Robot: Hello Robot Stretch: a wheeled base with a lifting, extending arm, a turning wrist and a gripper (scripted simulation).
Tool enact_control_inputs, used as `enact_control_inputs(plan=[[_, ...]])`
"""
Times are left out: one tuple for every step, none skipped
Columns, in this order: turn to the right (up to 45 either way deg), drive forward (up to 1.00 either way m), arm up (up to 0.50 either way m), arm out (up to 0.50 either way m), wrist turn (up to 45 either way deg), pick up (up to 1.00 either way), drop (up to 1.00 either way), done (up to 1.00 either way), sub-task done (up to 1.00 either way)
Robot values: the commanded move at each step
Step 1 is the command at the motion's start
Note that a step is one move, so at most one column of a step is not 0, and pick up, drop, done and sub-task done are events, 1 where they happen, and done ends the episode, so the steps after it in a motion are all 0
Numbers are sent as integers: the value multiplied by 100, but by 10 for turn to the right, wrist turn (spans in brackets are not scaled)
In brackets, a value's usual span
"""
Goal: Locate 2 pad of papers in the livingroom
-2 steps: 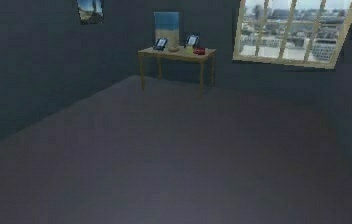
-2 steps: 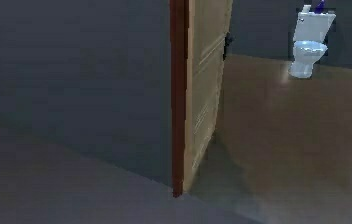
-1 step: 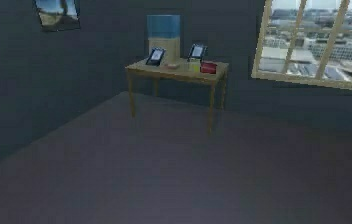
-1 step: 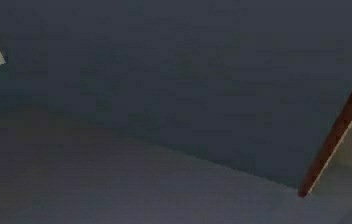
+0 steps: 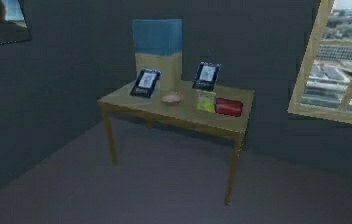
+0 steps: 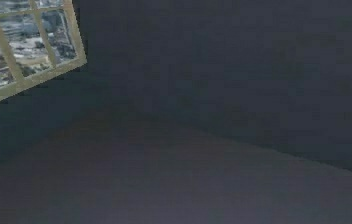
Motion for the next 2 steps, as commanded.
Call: enact_control_inputs(plan=[[60,0,0,0,0,0,0,0,0],[0,55,0,0,0,0,0,0,0]])
